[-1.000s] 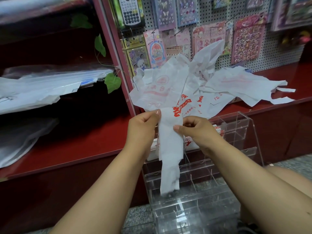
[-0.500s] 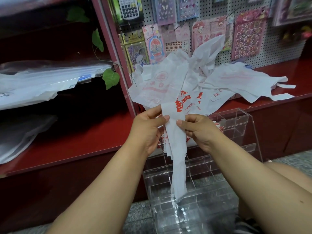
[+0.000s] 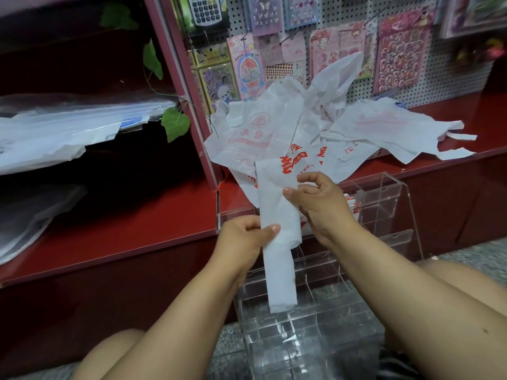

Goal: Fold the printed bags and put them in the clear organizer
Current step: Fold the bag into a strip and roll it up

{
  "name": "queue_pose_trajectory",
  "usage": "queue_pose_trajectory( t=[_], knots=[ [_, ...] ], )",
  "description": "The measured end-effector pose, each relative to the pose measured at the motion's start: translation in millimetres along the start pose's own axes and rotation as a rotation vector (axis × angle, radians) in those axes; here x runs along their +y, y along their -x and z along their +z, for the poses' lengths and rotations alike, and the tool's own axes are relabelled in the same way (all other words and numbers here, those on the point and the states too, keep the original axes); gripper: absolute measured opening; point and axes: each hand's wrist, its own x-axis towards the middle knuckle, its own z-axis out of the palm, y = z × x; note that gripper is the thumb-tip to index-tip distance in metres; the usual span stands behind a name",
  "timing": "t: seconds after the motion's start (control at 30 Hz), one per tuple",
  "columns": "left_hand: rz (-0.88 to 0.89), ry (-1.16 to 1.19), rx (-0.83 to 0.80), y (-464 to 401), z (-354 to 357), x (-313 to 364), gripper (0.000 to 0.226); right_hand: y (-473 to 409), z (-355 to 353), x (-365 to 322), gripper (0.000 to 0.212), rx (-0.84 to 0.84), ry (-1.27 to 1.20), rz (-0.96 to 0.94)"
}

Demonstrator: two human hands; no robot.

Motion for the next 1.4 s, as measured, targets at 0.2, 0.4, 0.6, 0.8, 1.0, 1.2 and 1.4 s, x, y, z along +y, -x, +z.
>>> queue_pose_trajectory(
  t=[0.2,0.4,0.6,0.8,1.0,1.2,1.4],
  knots=[
    [0.072,0.139,0.216,-7,-17,-1,0.006,5,-6,10,0.025,-0.324,0.514,0.085],
    [0.059,0.227,0.228,-6,-25,-2,0.010,14,6,32,0.008,-0.439,0.642,0.118],
    [-0.029,0.252,0.136,-4,-30,-3,0.013,11,5,40,0.009,-0.492,0.287,0.296],
    [-0.038,0.119,0.119,-5,-34,-9,0.005,2,5,42,0.046,-0.427,-0.124,0.383],
    [0.051,0.003,0.070,-3,-31,-11,0.007,5,7,42,0.030,-0.393,-0.079,0.342],
    [0.049,-0.092,0.072,-5,-31,-14,0.009,9,7,43,0.052,-0.326,0.061,0.164],
    [-0.242,-0.032,-0.002,-5,-35,-5,0.033,9,3,37,0.081,-0.366,0.226,0.037]
  ],
)
